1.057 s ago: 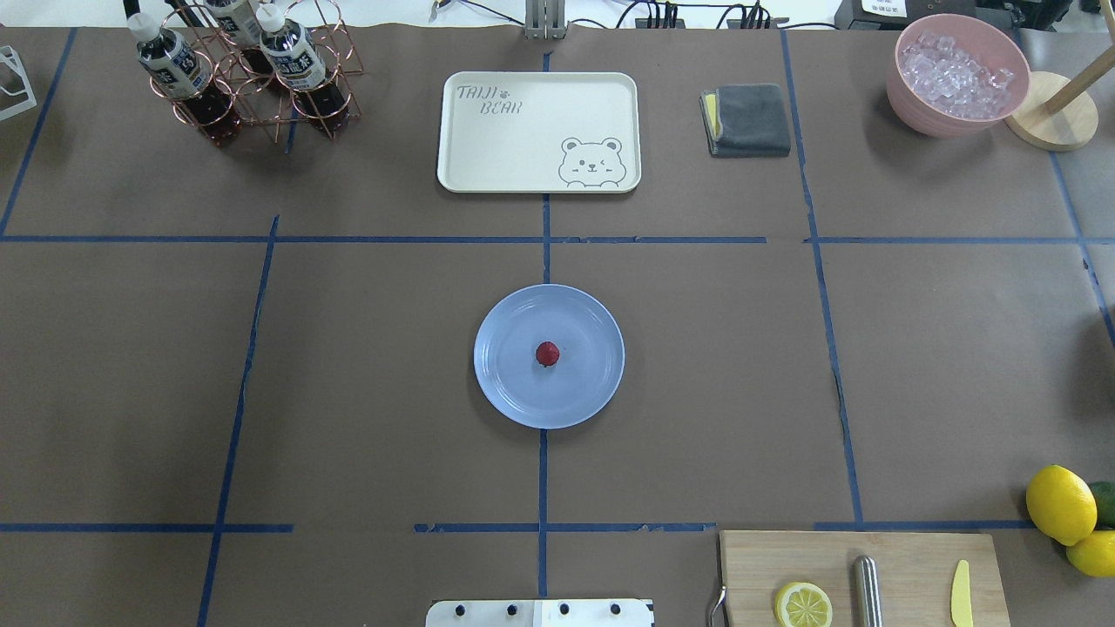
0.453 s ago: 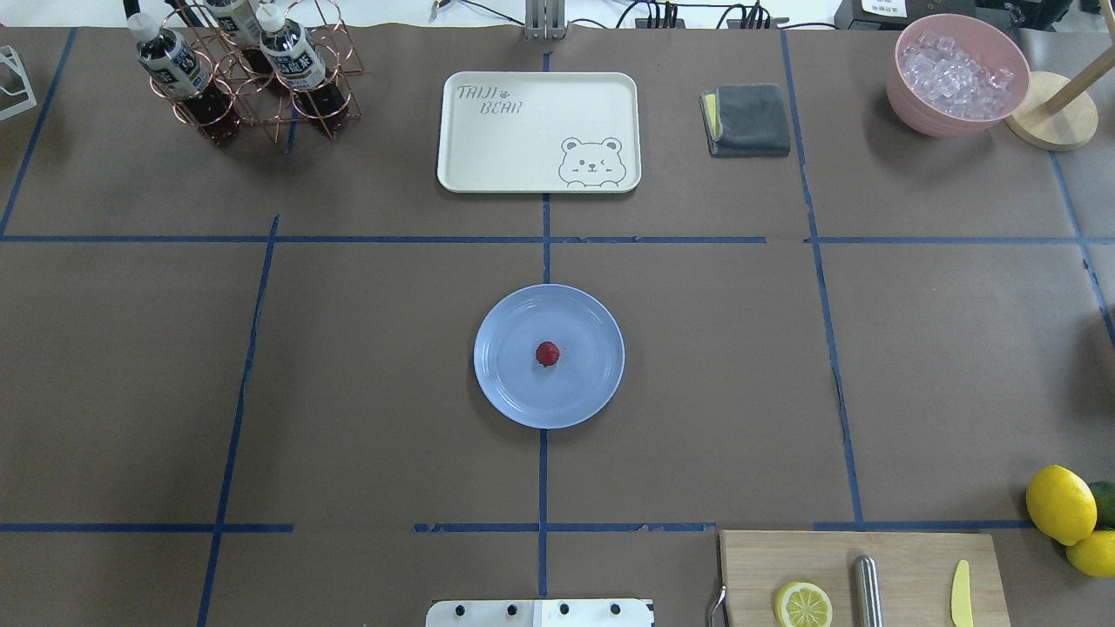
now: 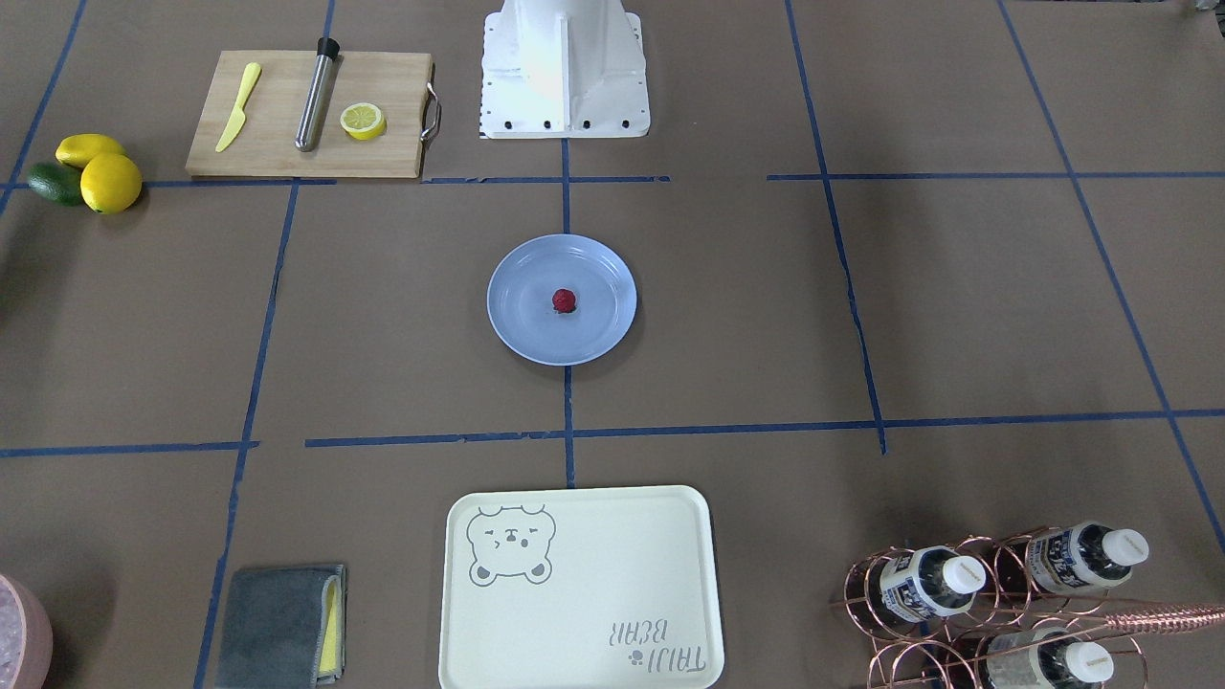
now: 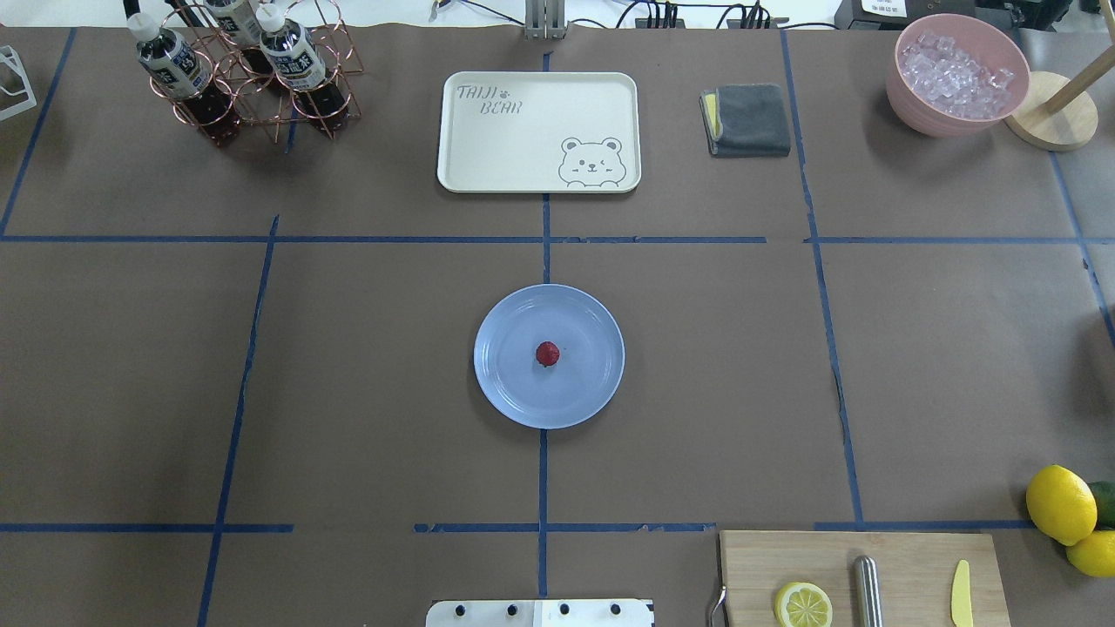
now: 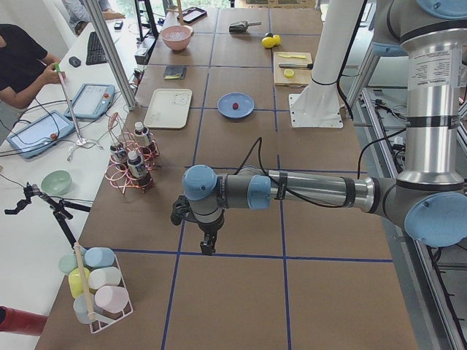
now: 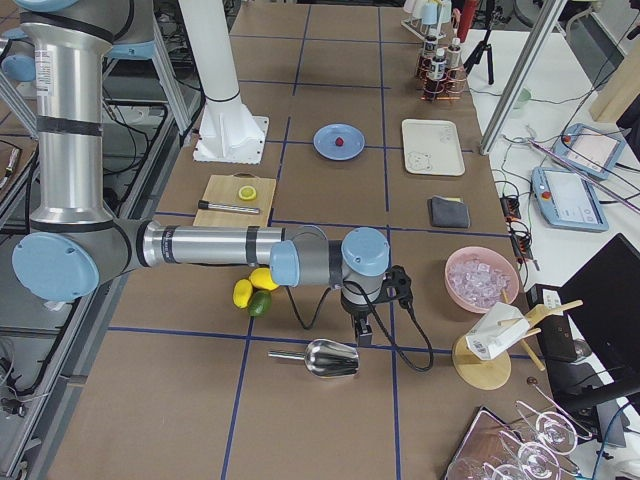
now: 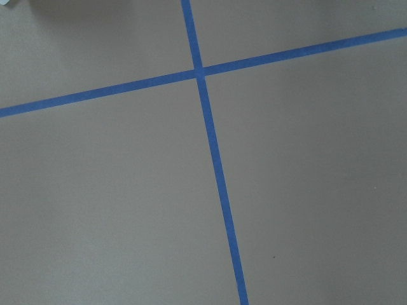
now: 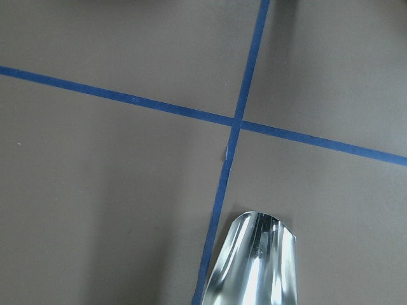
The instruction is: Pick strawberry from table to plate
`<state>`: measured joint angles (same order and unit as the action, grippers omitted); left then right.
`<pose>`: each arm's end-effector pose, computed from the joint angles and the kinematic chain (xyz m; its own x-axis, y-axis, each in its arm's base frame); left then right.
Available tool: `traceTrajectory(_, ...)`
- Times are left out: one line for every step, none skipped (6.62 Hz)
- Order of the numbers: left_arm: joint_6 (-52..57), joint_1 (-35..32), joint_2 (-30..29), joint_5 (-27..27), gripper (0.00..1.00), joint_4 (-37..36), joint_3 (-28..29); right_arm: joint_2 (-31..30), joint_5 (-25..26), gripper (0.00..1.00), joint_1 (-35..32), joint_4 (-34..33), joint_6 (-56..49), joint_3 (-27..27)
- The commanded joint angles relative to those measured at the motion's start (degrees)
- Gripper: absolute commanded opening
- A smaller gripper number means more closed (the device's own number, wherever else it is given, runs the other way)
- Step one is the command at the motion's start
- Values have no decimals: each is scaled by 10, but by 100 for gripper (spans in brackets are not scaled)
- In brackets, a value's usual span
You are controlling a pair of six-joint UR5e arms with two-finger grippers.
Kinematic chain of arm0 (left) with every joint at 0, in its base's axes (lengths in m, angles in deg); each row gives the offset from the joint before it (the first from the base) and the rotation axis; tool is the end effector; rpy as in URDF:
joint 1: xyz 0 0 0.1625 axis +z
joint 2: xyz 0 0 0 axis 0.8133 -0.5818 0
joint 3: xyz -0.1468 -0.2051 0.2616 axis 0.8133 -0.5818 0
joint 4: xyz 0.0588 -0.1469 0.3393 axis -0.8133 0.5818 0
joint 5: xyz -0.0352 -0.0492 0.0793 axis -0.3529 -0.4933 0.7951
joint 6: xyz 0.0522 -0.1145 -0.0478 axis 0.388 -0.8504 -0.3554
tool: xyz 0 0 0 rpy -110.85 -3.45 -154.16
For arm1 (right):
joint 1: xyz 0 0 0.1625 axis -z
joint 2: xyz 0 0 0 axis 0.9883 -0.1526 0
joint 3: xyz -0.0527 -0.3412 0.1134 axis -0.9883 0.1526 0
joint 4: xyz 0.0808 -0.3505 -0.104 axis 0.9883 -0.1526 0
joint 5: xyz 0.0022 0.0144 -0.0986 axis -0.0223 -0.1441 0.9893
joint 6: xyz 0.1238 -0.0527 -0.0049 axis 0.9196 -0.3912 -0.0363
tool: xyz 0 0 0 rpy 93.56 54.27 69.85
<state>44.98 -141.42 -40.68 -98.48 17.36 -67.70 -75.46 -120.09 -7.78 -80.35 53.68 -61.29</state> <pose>-0.0168 -0.4267 0.5982 0.6965 0.1836 -0.6937 -0.1704 0.9814 0.0887 0.0314 -0.4328 0.5951 0.7013 -0.2110 0.6809 0.1257 0.9768 0.1732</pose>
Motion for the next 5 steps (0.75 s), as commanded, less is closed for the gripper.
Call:
traceTrajectory(3,-4,-11,1,100,-13,10,-6,2,100,1,-43,1,-37)
traceTrajectory(3,-4,-11,1,100,-13,8,-7,2,100,1,-45,1,-47)
traceTrajectory(3,-3,-12,2,100,-13,13,-7,2,100,1,-45,1,-47)
traceTrajectory(3,-3,-8,2,100,-13,12,-7,1,100,2,-45,1,-47)
traceTrajectory(2,-3,-10,5,100,-13,12,-5,1,100,2,-44,1,-48)
